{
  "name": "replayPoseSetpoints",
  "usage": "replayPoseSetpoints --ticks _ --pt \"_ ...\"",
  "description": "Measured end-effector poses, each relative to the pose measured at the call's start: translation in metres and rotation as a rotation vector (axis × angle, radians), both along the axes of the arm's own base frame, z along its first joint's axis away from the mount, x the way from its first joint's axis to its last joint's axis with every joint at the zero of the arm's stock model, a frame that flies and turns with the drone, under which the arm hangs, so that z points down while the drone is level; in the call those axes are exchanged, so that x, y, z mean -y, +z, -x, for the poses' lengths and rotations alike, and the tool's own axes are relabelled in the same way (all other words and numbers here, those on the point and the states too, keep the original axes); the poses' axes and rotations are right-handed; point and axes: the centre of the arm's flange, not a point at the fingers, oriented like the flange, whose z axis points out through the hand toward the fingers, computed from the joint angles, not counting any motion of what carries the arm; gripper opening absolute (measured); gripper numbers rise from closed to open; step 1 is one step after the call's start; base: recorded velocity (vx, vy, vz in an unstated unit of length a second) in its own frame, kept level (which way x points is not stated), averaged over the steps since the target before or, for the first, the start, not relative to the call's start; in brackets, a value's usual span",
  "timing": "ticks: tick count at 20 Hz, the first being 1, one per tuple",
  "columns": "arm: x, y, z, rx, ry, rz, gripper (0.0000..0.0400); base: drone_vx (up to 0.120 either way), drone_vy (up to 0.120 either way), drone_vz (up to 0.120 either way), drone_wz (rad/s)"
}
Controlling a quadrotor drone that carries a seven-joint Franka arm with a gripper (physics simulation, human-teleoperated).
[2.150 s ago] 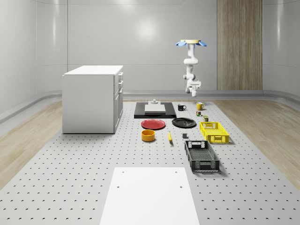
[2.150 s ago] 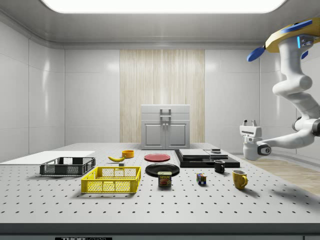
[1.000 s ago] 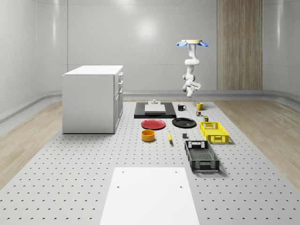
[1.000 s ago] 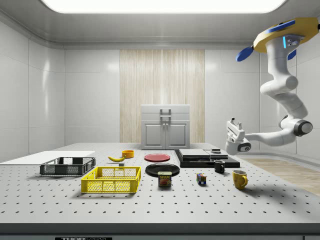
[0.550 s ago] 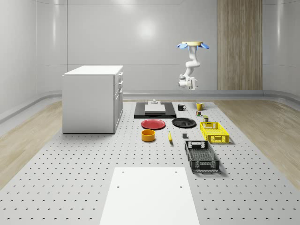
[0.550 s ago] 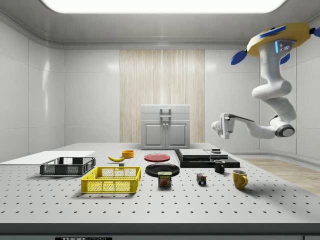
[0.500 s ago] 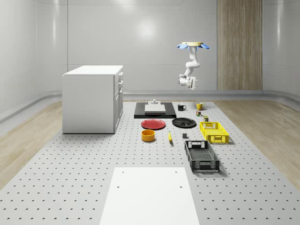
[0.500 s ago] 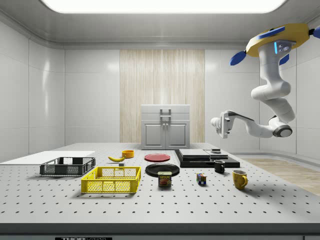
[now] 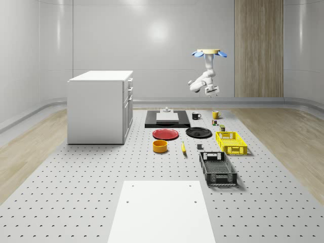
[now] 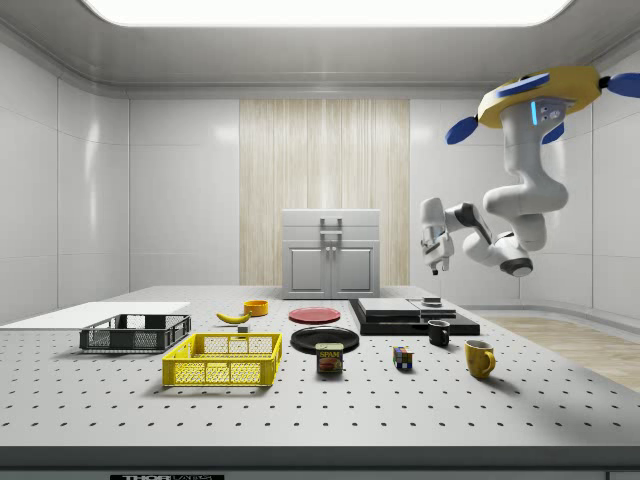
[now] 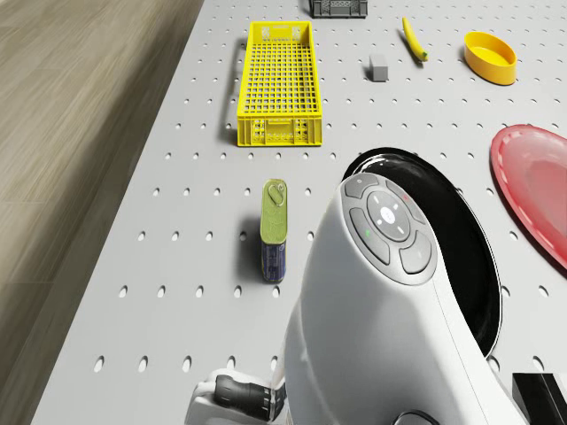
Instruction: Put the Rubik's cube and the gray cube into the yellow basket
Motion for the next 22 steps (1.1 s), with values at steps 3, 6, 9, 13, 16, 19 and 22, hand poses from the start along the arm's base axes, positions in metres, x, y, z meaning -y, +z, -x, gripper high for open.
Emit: replayPoseSetpoints --ticks 3,6,9,13,16,19,22 --pt "0.009 -0.002 0.0 -0.002 -0.003 0.096 0.04 0.027 0.0 -0.12 0.0" --pt "0.015 -0.003 0.0 -0.004 -0.004 0.152 0.04 0.0 0.0 -0.12 0.0" --pt "0.018 -0.003 0.0 -0.005 -0.005 0.185 0.04 0.0 -0.053 -0.12 0.0" --pt "0.02 -0.003 0.0 -0.006 -0.005 0.208 0.04 0.11 0.0 -0.12 0.0" --pt "0.021 -0.003 0.0 -0.007 -0.006 0.218 0.04 0.12 0.0 -0.12 0.0" --pt "0.022 -0.003 0.0 -0.007 -0.006 0.223 0.04 0.12 0.0 -0.12 0.0" --pt "0.022 -0.003 0.0 -0.007 -0.006 0.226 0.04 0.12 0.0 -0.12 0.0"
